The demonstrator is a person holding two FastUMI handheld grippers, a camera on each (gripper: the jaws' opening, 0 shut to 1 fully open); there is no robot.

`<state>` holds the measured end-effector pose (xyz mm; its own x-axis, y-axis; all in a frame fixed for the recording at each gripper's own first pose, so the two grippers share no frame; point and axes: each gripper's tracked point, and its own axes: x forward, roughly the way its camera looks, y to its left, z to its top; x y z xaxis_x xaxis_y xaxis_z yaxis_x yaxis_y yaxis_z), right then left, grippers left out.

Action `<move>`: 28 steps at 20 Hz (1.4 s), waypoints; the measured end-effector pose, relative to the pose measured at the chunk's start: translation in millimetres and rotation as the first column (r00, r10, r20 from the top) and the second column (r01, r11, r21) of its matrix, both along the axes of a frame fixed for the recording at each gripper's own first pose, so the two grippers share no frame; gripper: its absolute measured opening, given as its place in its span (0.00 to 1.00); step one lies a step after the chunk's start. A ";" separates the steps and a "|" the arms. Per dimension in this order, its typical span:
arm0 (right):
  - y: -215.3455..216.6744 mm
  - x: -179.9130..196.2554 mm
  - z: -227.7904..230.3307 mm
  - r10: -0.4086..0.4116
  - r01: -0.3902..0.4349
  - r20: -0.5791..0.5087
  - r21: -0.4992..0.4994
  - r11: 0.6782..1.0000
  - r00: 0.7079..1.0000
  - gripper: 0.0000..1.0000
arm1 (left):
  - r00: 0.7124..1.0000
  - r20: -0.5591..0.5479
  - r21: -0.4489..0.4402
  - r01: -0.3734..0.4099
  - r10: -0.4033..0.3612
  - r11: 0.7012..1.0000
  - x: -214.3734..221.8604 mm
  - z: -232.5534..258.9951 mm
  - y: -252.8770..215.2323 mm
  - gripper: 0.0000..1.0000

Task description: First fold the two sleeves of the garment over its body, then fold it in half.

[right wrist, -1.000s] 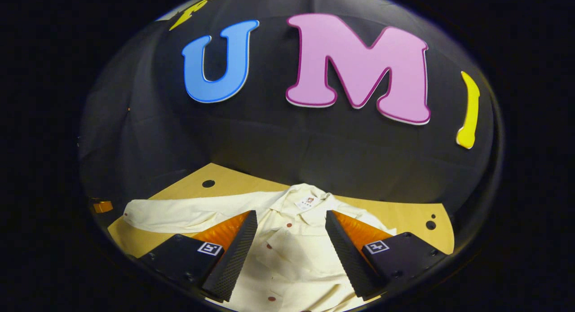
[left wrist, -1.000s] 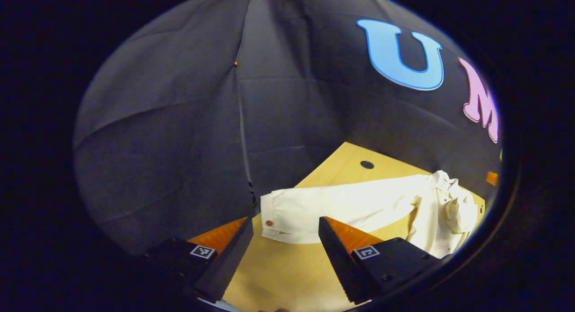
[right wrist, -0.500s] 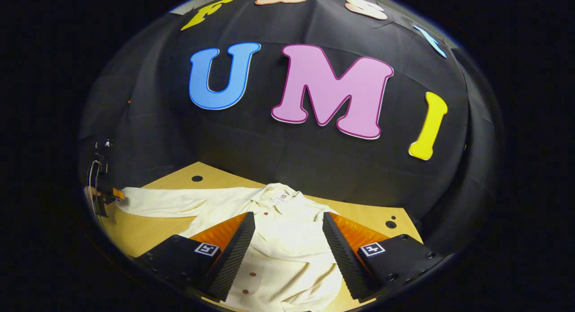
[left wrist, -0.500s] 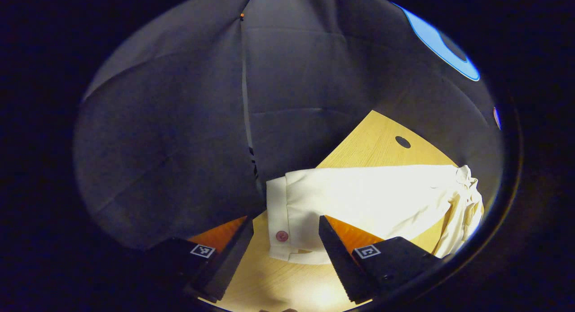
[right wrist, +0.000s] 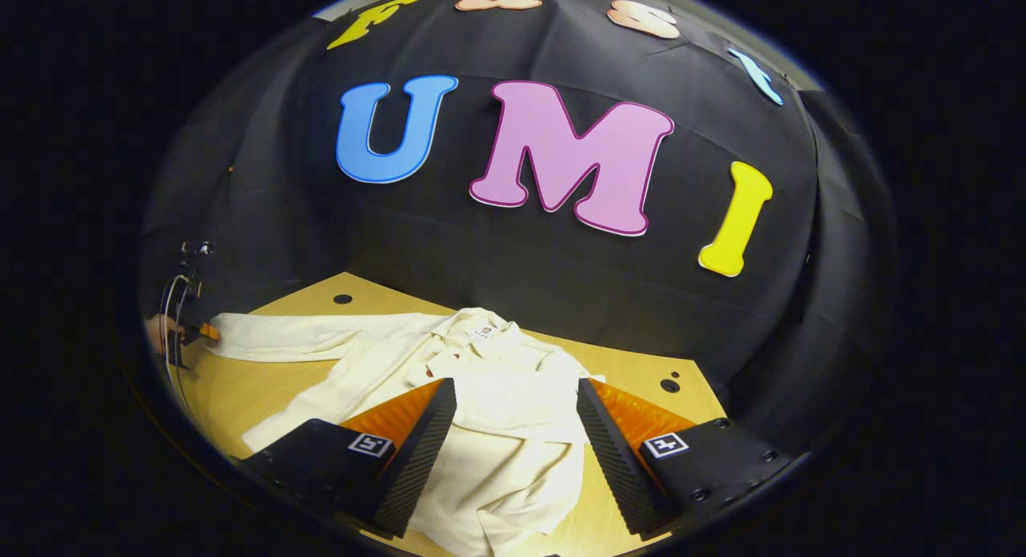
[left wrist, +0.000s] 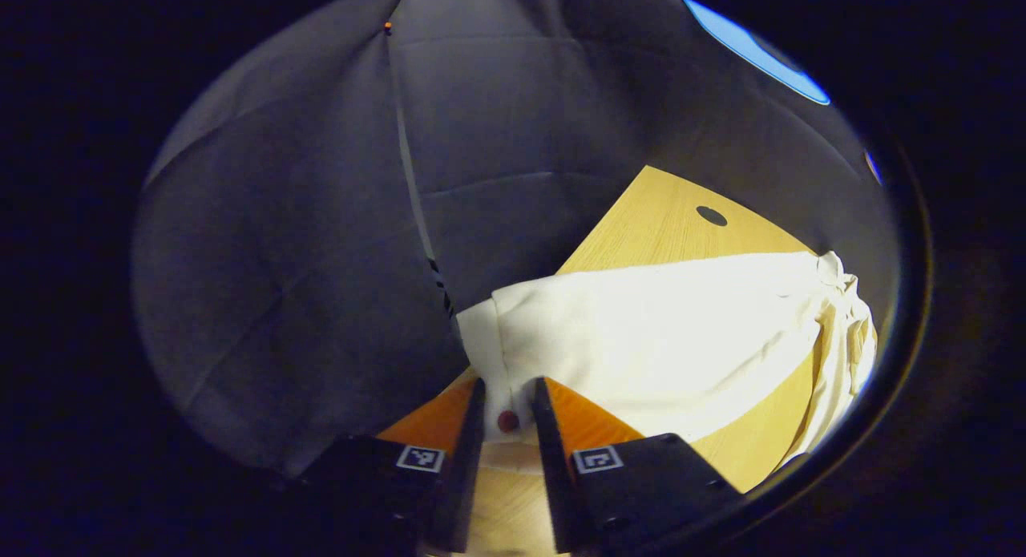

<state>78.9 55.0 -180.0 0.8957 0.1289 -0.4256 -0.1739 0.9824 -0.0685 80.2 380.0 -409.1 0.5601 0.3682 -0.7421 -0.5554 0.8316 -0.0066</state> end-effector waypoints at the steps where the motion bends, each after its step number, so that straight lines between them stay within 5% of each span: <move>1: -2.1 -2.3 -2.8 0.001 -0.001 -0.001 -0.009 1.000 1.000 0.97 | 1.000 0.005 -0.003 0.014 -0.014 1.000 3.8 3.2 -1.6 0.37; 2: -4.9 -4.9 -5.6 -0.002 0.002 -0.002 -0.015 1.000 1.000 0.97 | 1.000 0.005 -0.007 0.019 -0.019 1.000 6.9 3.8 -0.3 0.22; 4: -9.6 -10.3 -12.1 -0.013 0.013 -0.010 -0.001 1.000 1.000 0.97 | 1.000 0.018 0.011 0.002 -0.002 1.000 9.2 7.9 2.0 0.09; 9: -42.5 -17.1 -31.6 -0.099 0.102 -0.068 0.047 0.994 0.993 0.97 | 0.994 0.083 0.074 0.069 -0.075 0.995 35.1 56.9 -23.6 0.06; 13: -78.6 -21.5 -40.5 -0.155 0.159 -0.079 0.041 0.986 0.985 0.97 | 0.960 0.201 0.108 0.177 -0.196 0.978 100.8 118.6 -98.2 0.06; 19: -120.9 -32.6 -54.7 -0.210 0.216 -0.111 0.042 0.976 0.971 0.97 | 0.845 0.332 0.118 0.404 -0.420 0.907 170.3 199.0 -257.3 0.06; 28: -174.9 -47.9 -79.2 -0.313 0.334 -0.182 0.098 0.937 0.932 0.97 | 0.612 0.421 0.042 0.724 -0.670 0.688 217.3 220.9 -551.6 0.07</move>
